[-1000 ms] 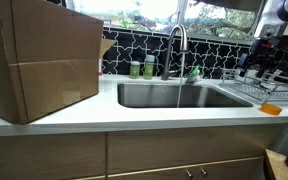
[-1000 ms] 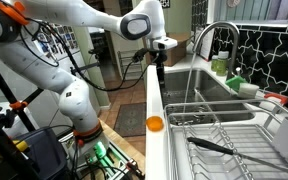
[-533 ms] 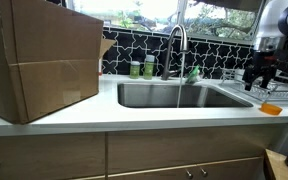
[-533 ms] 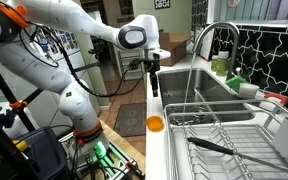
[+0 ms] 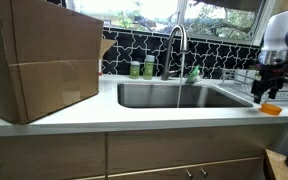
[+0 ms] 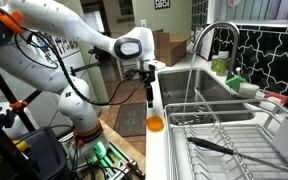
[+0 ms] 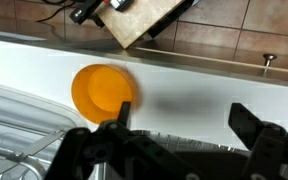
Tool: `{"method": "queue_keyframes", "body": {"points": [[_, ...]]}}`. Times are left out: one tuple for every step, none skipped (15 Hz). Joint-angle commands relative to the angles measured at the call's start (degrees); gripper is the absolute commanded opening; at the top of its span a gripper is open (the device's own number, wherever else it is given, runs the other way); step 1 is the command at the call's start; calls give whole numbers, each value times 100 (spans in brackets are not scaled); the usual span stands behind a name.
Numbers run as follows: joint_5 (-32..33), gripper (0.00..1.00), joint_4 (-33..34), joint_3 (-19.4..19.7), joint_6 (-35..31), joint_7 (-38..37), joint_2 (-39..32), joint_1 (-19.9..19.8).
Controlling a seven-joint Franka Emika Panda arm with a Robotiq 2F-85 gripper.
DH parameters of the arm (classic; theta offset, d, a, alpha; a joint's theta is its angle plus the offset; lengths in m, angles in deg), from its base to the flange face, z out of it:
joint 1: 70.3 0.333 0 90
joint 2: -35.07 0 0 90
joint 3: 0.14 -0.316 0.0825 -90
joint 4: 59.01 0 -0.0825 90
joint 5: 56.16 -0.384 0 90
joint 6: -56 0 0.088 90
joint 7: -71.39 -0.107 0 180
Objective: Open the tap, fetch some water in the small orange bowl, close the tap
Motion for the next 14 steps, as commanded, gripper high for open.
{"method": "queue_keyframes", "body": {"points": [[98,100,-14,15,-118,30,14,-38],[154,100,5,28,-214,48,14,-74],[177,100,29,39,-232,65,14,-92],[182,100,47,42,-232,71,15,-97],[183,100,56,42,-232,72,14,-96],[224,100,20,109,-267,169,-43,-123],[273,100,-3,131,-244,192,-69,-164],[305,100,-25,165,-202,165,-108,-231],[331,100,-44,194,-173,166,-136,-275],[335,100,29,239,-155,193,-246,-307],[342,100,13,283,-187,223,-288,-338],[357,100,9,314,-194,252,-331,-365],[386,100,7,347,-254,275,-380,-392],[395,100,7,383,-269,316,-422,-406]]}}
